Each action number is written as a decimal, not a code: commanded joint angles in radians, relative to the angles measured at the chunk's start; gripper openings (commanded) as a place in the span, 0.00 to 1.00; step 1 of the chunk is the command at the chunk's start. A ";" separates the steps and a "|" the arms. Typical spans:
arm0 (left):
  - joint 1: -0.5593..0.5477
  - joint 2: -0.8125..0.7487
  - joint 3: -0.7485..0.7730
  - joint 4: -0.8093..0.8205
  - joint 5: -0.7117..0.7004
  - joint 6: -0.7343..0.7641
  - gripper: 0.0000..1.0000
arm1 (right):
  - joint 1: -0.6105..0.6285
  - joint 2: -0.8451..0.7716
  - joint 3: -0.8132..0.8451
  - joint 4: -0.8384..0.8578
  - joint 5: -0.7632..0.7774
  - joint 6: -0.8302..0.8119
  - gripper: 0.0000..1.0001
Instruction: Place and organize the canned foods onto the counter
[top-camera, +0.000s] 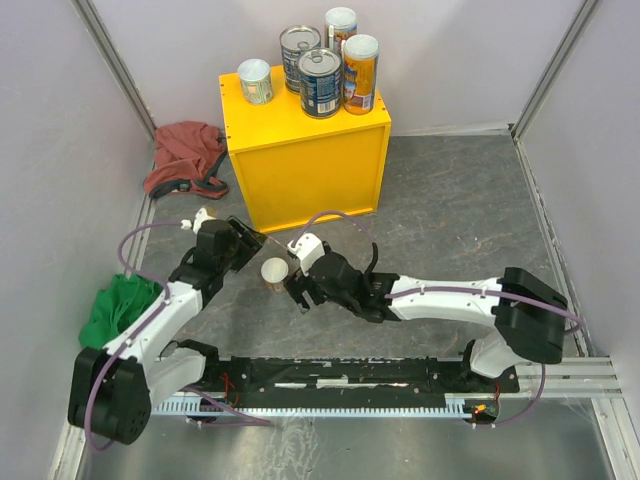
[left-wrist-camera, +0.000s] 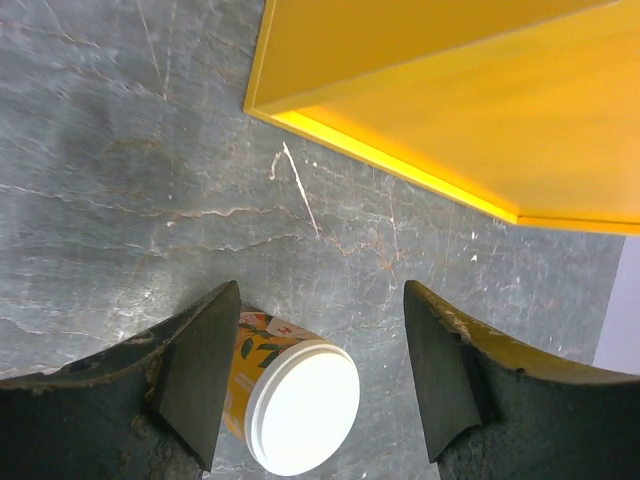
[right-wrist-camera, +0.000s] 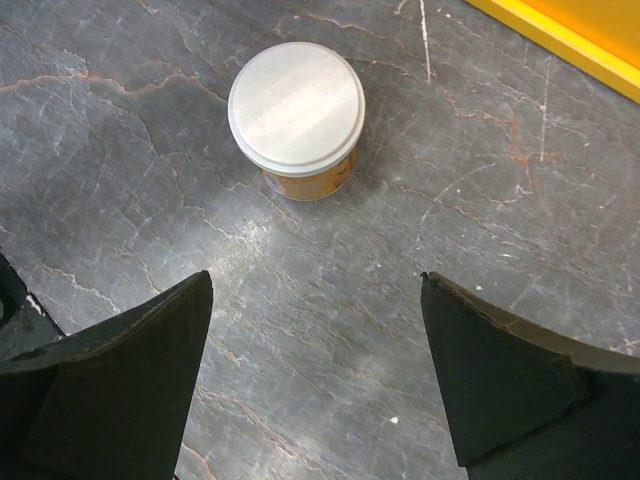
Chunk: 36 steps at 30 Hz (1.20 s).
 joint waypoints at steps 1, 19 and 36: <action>-0.003 -0.103 -0.009 -0.051 -0.141 -0.024 0.73 | 0.011 0.054 -0.002 0.153 0.038 0.039 0.93; -0.002 -0.352 -0.136 -0.139 -0.179 -0.108 0.73 | 0.011 0.252 0.053 0.325 0.003 0.011 0.94; -0.002 -0.411 -0.167 -0.181 -0.153 -0.097 0.73 | -0.014 0.366 0.093 0.447 0.006 0.019 0.95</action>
